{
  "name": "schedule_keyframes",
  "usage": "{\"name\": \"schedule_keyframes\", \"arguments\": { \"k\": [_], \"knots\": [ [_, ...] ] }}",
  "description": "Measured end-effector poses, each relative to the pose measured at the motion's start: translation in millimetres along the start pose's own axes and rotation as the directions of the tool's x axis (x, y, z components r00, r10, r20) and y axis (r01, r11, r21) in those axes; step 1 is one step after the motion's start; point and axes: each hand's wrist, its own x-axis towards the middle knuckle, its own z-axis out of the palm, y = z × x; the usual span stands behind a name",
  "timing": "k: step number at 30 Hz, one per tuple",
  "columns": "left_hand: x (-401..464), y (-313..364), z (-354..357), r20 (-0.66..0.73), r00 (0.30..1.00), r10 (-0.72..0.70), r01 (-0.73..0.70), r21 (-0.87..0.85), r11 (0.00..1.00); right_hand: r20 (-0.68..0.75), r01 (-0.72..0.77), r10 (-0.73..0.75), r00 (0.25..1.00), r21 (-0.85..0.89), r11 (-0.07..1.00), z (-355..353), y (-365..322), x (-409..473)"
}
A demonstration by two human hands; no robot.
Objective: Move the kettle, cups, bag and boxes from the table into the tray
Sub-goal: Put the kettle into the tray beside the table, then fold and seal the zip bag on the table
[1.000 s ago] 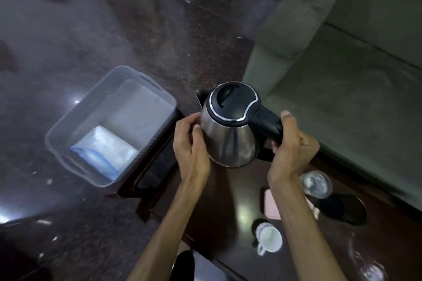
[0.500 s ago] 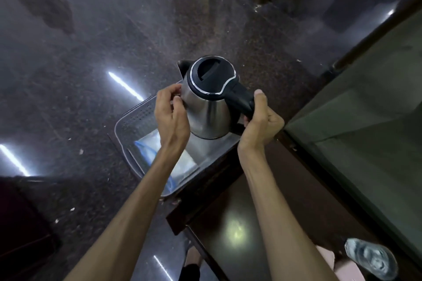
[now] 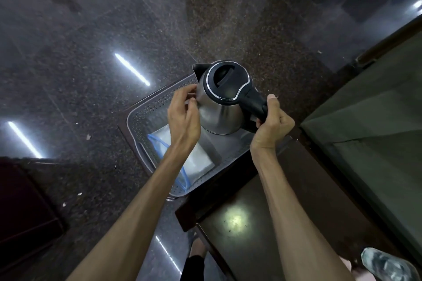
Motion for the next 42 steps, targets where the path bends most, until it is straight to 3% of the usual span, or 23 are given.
{"name": "schedule_keyframes", "arguments": {
  "k": [5,7,10,12,14,17,21,25,28,30,34,37,42],
  "knots": [
    [-8.4,0.7,-2.0,-0.001,1.0,-0.011,0.011,0.018,1.0,0.041,-0.032,0.036,0.999,-0.088,0.996,-13.0,-0.2,-2.1],
    [-14.2,1.4,-2.2,-0.035,0.999,-0.026,0.027,0.024,0.999,-0.039,-0.014,0.008,0.999,-0.151,0.988,-19.5,-5.9,-6.9],
    [-29.3,0.7,-3.9,-0.09,0.993,-0.08,0.08,-0.004,0.997,-0.278,0.061,-0.128,0.952,-0.237,0.97,-31.7,-13.1,-23.8],
    [-45.2,-1.7,-7.8,-0.14,0.982,-0.128,0.126,-0.021,0.992,-0.301,0.077,-0.158,0.94,-0.265,0.961,-37.0,-14.4,-42.6],
    [-62.4,-5.0,-13.4,-0.17,0.971,-0.168,0.166,-0.029,0.986,-0.182,0.063,-0.122,0.976,-0.303,0.951,-36.9,-10.0,-64.7],
    [-84.0,-12.2,-27.8,-0.217,0.953,-0.213,0.211,-0.032,0.977,0.139,0.077,-0.014,0.99,-0.457,0.886,-24.5,3.9,-94.9],
    [-103.5,-20.9,-53.7,-0.335,0.916,-0.223,0.226,-0.029,0.974,0.56,0.377,0.101,0.823,-0.67,0.639,2.0,27.5,-117.1],
    [-109.5,-29.5,-74.9,-0.386,0.893,-0.231,0.248,-0.005,0.969,0.676,0.606,0.128,0.726,-0.716,0.348,21.5,51.2,-127.3],
    [-108.7,-31.1,-81.0,-0.359,0.894,-0.268,0.288,0.004,0.958,0.704,0.67,0.172,0.689,-0.71,0.218,27.6,59.6,-126.8],
    [-107.7,-30.3,-82.2,-0.327,0.897,-0.297,0.318,0.011,0.948,0.681,0.631,0.196,0.706,-0.73,0.265,28.3,56.0,-122.9],
    [-108.4,-20.4,-77.4,-0.241,0.92,-0.31,0.338,0.086,0.937,0.493,0.323,0.106,0.864,-0.703,0.633,16.9,25.8,-113.7],
    [-113.3,3.1,-63.1,-0.171,0.923,-0.345,0.353,0.017,0.936,0.383,0.053,0.195,0.903,-0.55,0.833,-9.9,-7.7,-103.4],
    [-145.6,60.6,-26.0,-0.046,0.977,-0.207,0.196,-0.175,0.965,0.26,-0.255,0.331,0.907,-0.286,0.924,-81.1,-56.2,-93.1]
  ]
}}
